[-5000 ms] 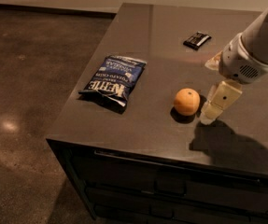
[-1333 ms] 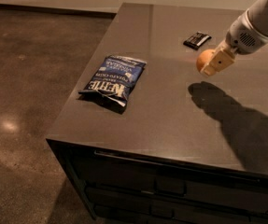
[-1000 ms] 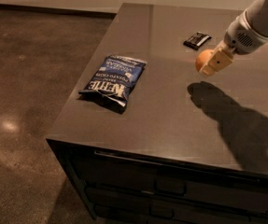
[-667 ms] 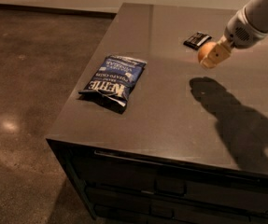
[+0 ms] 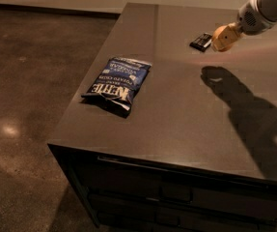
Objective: Move orange near rxbar chocolate
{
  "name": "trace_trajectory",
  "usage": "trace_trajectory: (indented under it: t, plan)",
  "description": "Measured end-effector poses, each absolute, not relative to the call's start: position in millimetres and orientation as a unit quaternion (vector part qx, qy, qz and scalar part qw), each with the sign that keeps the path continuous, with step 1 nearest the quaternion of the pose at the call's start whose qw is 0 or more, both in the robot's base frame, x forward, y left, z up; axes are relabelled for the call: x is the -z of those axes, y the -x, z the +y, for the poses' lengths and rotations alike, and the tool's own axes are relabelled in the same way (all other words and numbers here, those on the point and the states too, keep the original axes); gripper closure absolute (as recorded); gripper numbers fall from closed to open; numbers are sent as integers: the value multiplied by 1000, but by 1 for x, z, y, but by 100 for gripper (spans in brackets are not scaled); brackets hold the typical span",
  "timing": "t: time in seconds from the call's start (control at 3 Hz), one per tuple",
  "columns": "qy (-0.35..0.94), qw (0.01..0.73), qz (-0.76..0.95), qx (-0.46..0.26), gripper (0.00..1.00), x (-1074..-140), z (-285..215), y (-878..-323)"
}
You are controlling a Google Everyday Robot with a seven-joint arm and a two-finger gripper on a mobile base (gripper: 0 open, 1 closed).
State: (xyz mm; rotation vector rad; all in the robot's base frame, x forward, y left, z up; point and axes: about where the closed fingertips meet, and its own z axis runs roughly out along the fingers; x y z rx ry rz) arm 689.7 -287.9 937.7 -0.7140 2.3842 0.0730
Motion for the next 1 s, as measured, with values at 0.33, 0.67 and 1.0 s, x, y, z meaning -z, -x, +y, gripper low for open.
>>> trace_trajectory:
  t: [0.33, 0.67, 1.0]
  plan:
    - [249, 315, 915, -41, 100, -923, -296, -716]
    - [227, 302, 924, -57, 100, -898, -299, -740]
    - [214, 304, 926, -63, 100, -887, -301, -755]
